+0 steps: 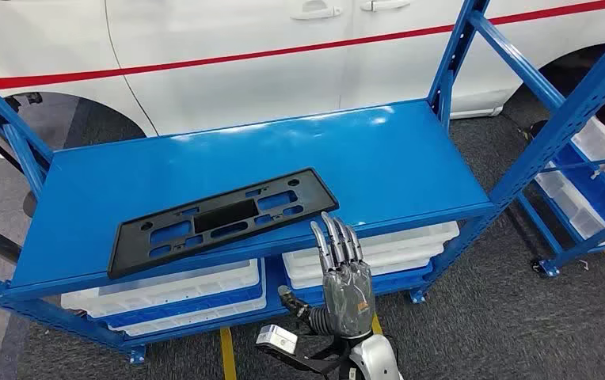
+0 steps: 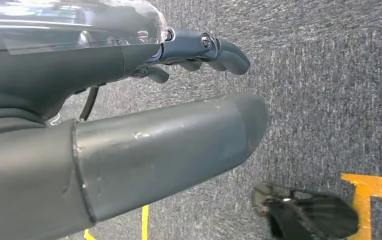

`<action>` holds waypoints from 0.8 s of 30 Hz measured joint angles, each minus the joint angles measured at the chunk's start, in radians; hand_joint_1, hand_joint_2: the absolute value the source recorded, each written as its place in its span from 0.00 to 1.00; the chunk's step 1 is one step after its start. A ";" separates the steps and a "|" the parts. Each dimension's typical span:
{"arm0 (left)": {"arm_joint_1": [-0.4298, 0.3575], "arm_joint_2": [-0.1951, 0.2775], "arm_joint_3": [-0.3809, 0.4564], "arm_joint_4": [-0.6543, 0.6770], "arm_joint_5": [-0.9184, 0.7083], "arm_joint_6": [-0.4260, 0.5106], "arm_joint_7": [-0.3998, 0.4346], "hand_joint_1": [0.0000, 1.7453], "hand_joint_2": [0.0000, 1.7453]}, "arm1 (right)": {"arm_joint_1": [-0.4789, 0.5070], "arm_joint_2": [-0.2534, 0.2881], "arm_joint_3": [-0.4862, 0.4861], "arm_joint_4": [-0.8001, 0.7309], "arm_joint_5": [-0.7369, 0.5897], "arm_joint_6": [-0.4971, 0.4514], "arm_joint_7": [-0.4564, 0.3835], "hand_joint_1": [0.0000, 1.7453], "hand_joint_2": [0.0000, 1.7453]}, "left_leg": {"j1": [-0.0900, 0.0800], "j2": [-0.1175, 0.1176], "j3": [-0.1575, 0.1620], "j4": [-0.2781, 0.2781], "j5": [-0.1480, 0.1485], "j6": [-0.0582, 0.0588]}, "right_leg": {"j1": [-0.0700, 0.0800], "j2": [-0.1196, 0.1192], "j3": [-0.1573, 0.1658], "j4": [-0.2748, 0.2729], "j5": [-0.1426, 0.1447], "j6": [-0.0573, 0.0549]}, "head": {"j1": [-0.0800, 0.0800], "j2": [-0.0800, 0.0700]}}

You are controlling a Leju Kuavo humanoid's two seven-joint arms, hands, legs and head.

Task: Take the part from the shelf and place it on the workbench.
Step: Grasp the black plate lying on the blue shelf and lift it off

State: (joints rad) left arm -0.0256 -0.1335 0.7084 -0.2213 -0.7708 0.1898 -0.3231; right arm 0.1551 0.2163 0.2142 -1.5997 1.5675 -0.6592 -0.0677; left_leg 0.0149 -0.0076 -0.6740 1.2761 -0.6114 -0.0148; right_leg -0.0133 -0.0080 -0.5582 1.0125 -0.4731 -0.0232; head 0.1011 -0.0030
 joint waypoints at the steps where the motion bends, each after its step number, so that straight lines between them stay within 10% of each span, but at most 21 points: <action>1: 0.000 0.001 0.000 0.000 0.000 -0.001 0.002 0.00 0.00 | -0.002 0.000 0.000 0.001 0.000 0.000 0.005 0.00 1.00 | 0.000 0.000 -0.009 0.017 -0.001 -0.001 | 0.000 0.000 0.000 0.001 0.000 0.000 | 0.000 0.000; 3: 0.002 0.003 0.000 0.000 -0.001 -0.005 0.006 0.00 0.00 | -0.009 -0.002 -0.001 0.005 0.000 0.000 0.021 0.00 1.00 | 0.002 0.001 -0.009 0.012 0.022 -0.003 | -0.001 -0.001 0.000 0.004 -0.002 0.001 | 0.000 0.000; 7: -0.001 0.010 0.001 0.000 -0.003 -0.029 0.014 0.00 0.00 | -0.036 -0.015 0.008 0.018 0.000 0.000 0.071 0.00 1.00 | 0.003 0.005 0.095 -0.217 0.133 0.002 | 0.001 -0.001 -0.001 0.019 -0.013 0.017 | 0.000 0.000; 12: -0.004 0.010 0.003 0.001 -0.008 -0.050 0.019 0.00 0.00 | -0.067 -0.038 0.045 0.038 0.001 0.000 0.139 0.00 1.00 | -0.001 0.003 0.106 -0.250 0.141 0.036 | 0.000 0.000 -0.008 0.036 -0.026 0.044 | 0.001 0.000; 16: -0.006 0.011 0.005 0.001 -0.014 -0.059 0.025 0.00 0.00 | -0.096 -0.075 0.100 0.068 0.001 0.000 0.236 0.00 1.00 | -0.002 0.003 0.102 -0.254 0.145 0.054 | -0.001 0.003 -0.110 0.254 -0.138 0.053 | 0.001 0.000; 18: -0.006 0.012 0.007 0.001 -0.021 -0.060 0.028 0.00 0.00 | -0.111 -0.094 0.129 0.089 0.001 0.000 0.281 0.00 1.00 | -0.007 0.002 0.102 -0.253 0.146 0.055 | 0.000 0.004 -0.132 0.296 -0.133 0.050 | 0.001 0.000; 21: -0.007 0.010 0.008 0.001 -0.033 -0.061 0.029 0.00 0.00 | -0.144 -0.123 0.188 0.117 0.001 0.000 0.351 0.00 1.00 | -0.012 0.000 0.107 -0.253 0.144 0.055 | 0.008 0.007 -0.049 0.120 -0.033 0.027 | 0.001 0.000; 24: -0.010 0.008 0.009 0.002 -0.036 -0.065 0.030 0.00 0.00 | -0.169 -0.142 0.239 0.140 0.002 0.000 0.386 0.00 1.00 | -0.011 -0.001 0.102 -0.252 0.145 0.044 | 0.020 0.009 -0.010 0.020 -0.007 0.011 | 0.001 0.000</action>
State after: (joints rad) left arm -0.0355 -0.1257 0.7171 -0.2193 -0.8072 0.1244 -0.2933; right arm -0.0137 0.0743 0.4533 -1.4602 1.5697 -0.6592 0.3185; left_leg 0.0038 -0.0086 -0.5723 1.0244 -0.4661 0.0290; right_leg 0.0071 0.0011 -0.5683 1.0324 -0.4799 -0.0122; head 0.1019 -0.0029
